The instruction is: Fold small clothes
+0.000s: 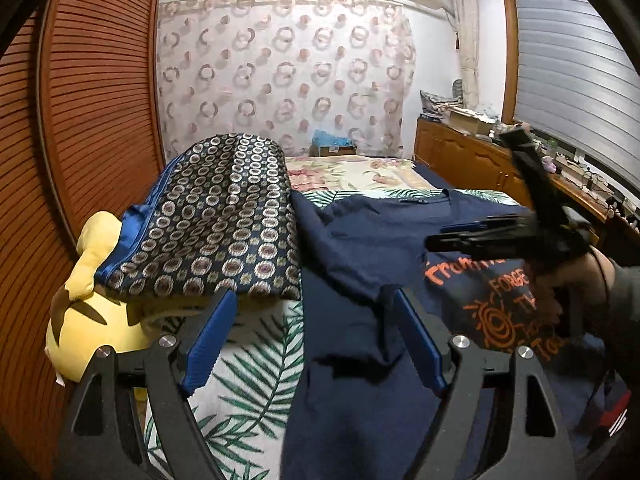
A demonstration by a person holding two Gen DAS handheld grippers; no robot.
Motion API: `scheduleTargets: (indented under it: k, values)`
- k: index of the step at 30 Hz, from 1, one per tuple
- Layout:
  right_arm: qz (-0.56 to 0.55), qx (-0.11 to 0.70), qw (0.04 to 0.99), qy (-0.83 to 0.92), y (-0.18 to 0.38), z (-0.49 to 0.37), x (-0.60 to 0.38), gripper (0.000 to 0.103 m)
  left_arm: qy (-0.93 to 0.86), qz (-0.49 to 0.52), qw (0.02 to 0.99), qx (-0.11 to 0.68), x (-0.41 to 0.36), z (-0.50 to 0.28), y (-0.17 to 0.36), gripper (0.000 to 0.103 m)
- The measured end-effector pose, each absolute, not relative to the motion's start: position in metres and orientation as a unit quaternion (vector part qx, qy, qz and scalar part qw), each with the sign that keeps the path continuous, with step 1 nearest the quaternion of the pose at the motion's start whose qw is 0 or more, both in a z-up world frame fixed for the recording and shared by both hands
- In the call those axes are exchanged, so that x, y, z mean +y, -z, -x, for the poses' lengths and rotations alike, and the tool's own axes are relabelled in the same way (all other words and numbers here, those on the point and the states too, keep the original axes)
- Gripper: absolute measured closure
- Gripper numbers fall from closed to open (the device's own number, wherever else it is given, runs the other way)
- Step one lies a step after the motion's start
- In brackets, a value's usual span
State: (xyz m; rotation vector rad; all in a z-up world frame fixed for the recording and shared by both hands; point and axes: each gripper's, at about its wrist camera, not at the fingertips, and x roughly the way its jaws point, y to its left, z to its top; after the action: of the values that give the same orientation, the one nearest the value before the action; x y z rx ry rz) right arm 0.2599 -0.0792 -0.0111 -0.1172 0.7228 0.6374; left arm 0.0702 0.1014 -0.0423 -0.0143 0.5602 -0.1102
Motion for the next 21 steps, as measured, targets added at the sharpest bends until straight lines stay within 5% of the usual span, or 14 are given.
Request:
scheduleTargets:
  k: [3,7,11,21]
  values:
    - [0.067,0.367,0.874,-0.312,0.019,-0.282,-0.065,0.077,0.065,0.01,0.957,0.282,0.1,-0.066,0.047,0.022]
    - [0.085,0.369,0.873,-0.307,0.019,-0.295,-0.054,0.079,0.069,0.008,0.956,0.286,0.097,-0.06,0.052,0.022]
    - [0.111,0.365,0.869,-0.315,0.021,-0.288,-0.047,0.097,0.068,0.012,0.954,0.292,0.096,-0.059,0.055,0.022]
    - [0.105,0.32,0.9,-0.277,-0.003,-0.264,-0.09,0.099,0.067,0.012,0.951,0.3,0.091,-0.061,0.054,0.022]
